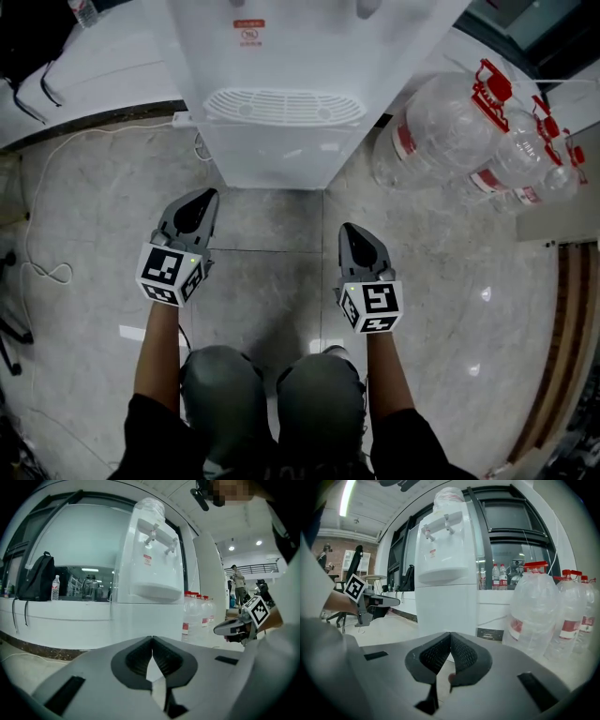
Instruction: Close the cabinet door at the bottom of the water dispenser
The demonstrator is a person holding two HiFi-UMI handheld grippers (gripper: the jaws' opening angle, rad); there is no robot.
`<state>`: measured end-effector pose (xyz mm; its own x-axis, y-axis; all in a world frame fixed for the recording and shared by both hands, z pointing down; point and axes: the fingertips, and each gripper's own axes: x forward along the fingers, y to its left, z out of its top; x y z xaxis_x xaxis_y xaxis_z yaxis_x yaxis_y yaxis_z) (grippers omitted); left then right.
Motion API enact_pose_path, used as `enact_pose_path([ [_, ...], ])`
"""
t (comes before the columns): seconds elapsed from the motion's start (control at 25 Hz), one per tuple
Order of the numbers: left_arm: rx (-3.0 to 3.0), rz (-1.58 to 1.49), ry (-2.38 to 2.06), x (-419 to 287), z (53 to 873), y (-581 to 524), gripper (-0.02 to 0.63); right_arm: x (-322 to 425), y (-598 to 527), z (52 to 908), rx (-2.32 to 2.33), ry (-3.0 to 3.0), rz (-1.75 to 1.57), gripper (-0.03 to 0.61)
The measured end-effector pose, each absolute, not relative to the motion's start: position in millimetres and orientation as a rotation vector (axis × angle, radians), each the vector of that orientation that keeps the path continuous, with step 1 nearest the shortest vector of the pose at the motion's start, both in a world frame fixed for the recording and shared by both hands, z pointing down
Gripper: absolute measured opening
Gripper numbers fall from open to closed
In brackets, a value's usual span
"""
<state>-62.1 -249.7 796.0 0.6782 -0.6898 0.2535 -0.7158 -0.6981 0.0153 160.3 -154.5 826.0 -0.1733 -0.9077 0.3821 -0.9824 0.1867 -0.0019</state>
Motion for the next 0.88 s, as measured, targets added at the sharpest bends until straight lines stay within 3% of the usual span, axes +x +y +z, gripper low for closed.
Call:
enact_pose_path([
  [0.36, 2.702, 0.334, -1.225, -106, 710, -229, 0.014, 121, -157, 734, 1.755, -2.188, 0.385, 0.012],
  [0.88, 2.633, 0.28, -1.253, -128, 508, -190, 0.014, 102, -130, 530, 1.751, -2.163, 0.424, 0.012],
])
